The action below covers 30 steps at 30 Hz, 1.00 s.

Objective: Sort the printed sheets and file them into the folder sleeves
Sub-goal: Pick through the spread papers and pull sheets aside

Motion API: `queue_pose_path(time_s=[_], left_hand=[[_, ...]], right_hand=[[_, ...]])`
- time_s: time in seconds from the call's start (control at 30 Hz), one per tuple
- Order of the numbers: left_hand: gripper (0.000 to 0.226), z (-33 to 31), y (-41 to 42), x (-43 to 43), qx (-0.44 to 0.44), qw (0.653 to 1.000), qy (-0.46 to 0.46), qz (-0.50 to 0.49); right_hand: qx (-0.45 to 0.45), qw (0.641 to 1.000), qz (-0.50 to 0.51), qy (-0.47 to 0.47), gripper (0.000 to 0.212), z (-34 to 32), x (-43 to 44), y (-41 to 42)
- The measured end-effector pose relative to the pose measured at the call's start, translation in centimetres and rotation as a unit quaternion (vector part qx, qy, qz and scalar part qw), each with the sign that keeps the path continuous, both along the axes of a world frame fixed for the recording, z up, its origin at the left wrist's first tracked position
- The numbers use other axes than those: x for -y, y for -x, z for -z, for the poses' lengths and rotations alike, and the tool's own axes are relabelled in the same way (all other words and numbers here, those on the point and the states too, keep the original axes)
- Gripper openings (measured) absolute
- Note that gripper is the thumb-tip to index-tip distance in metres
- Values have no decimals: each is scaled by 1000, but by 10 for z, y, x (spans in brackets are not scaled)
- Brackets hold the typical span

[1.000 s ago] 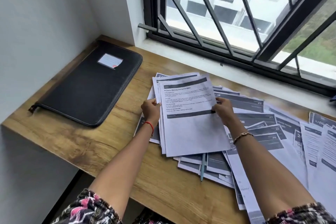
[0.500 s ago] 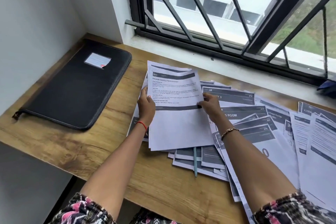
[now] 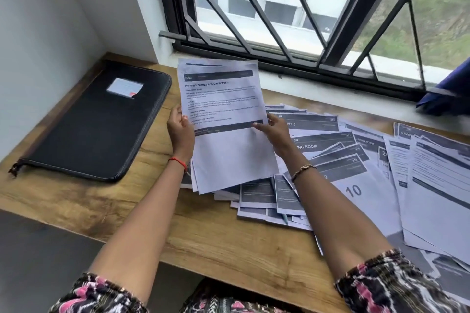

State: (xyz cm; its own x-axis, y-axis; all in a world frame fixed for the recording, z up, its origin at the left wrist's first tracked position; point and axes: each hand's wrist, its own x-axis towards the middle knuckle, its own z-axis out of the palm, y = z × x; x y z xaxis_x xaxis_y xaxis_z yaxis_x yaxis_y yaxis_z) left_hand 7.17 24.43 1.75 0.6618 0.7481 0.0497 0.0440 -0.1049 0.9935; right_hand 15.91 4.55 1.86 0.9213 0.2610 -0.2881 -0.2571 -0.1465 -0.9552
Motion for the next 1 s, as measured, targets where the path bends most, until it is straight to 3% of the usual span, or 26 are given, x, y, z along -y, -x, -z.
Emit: queue_pose_path(time_s=[0.23,0.5,0.6,0.7,0.83,1.0], left_hand=[[36,-19,-1,4,55,996,23,63],[48,-25,-7,59,10,978,-41,206],[49,-24,-1,86,-13,969,-8,247],[30,-15,4,102,-28,955,105,277],[44,-6,12,120,-105,920,255,279],[23,14,17,142,-230,915,190,272]], right_hand=[[32,997,54,-54,33,-33,17,6],[45,992,109,-35,42,-52,73,29],[36,992,120,20,54,-52,98,41],[22,987,156,33,55,-44,125,48],[-23,982,186,2,62,-28,165,58],[-54,968,244,30,52,-2,212,66]])
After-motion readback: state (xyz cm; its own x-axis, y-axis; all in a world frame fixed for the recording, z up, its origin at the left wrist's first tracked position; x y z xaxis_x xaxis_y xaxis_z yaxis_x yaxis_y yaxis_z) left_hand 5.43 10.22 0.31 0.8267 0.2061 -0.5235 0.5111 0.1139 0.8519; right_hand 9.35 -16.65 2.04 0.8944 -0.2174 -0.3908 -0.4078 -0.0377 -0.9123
